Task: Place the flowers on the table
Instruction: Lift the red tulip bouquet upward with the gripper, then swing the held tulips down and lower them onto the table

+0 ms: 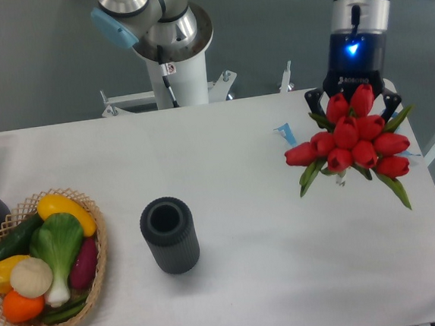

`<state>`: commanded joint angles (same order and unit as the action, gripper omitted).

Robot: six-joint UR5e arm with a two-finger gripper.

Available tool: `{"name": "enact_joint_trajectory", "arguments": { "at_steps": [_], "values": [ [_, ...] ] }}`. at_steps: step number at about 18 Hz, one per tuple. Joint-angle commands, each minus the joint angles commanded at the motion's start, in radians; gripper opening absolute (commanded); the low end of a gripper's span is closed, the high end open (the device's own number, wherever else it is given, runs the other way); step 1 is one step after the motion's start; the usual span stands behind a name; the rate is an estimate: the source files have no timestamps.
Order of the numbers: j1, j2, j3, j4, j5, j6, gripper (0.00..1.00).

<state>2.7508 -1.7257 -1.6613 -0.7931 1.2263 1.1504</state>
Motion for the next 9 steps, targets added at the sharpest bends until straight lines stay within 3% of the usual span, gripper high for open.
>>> {"name": "enact_joint_trajectory", "arguments": {
  "at_steps": [3,9],
  "values": [
    [-0.092,-0.047,0.014,-0.032,0.252,0.075,0.31],
    [-0.2,-0.179,0.038,-0.037,0.536,0.115,0.32]
  ]
}}
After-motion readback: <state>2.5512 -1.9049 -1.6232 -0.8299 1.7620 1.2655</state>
